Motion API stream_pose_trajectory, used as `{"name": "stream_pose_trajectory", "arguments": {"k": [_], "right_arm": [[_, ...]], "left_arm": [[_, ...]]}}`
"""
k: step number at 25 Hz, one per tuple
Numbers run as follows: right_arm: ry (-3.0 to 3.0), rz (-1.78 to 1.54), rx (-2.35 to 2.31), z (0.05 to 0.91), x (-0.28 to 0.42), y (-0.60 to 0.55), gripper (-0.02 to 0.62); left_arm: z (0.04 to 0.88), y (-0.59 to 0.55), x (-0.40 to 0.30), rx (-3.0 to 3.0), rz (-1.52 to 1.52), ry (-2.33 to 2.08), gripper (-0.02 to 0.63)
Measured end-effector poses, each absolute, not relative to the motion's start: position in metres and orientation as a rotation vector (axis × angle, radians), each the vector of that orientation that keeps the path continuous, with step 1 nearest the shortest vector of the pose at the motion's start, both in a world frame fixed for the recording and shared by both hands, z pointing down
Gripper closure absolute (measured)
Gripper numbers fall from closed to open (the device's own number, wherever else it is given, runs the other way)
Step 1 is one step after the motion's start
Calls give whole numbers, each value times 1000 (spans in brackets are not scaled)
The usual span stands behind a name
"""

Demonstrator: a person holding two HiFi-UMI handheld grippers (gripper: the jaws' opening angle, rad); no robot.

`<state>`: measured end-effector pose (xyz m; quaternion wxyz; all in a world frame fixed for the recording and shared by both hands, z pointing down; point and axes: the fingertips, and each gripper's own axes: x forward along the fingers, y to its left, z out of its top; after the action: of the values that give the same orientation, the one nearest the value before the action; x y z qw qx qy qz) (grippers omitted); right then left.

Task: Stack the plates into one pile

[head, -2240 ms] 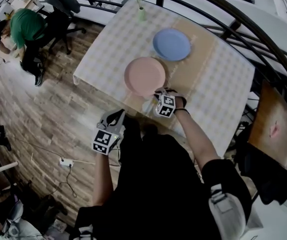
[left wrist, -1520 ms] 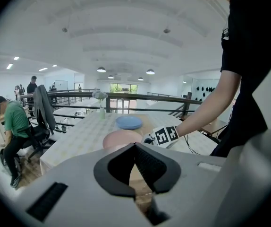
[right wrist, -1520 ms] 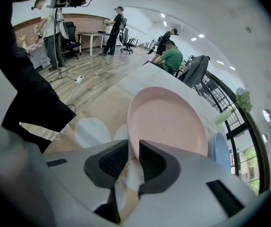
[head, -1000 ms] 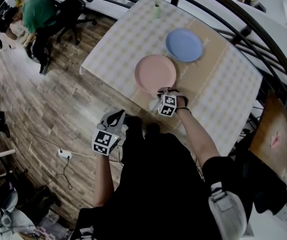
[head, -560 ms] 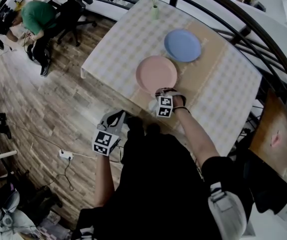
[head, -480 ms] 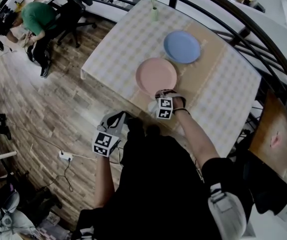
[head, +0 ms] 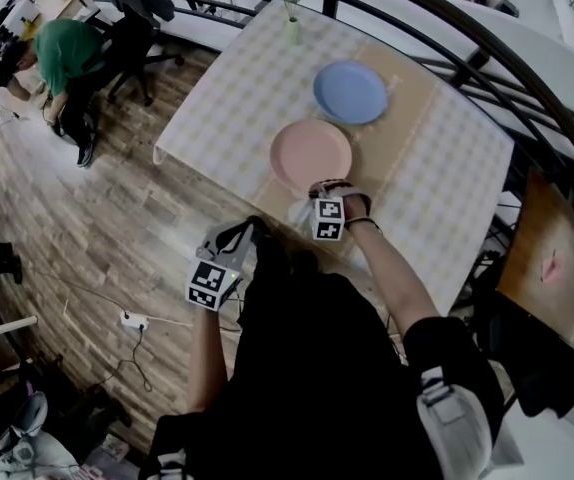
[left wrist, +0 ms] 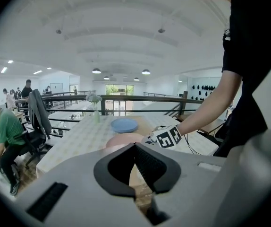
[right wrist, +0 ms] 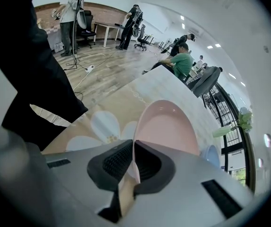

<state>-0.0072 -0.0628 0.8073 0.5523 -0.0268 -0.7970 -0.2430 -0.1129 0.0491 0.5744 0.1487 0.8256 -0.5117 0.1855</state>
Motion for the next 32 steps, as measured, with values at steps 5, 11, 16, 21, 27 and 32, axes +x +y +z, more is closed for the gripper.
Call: {"name": "stream_pose_trajectory", "arguments": {"k": [5,11,16,21,27,32], "right_arm": [[-1885,-553,-39,804,3,-65,583],[-1888,-517,31,796,23,-74,581],[-1884,-480,88,792,45,-78,580],[-1873,-432,150,794,68,-77,580],[-1825,-390,245,791,106,-79,580],[-1787,-367,300,788,134,-83,580]], "left_arm": [[569,42,-107,2402,535,-1459,606],[565,34,-96,2440,545,-1419,607],[563,24,-81,2488,559,-1359,606],[561,11,-67,2550,558,-1290,606],[561,-2,-43,2614,554,-1189,606],[559,-10,-24,2671,554,-1113,606]]}}
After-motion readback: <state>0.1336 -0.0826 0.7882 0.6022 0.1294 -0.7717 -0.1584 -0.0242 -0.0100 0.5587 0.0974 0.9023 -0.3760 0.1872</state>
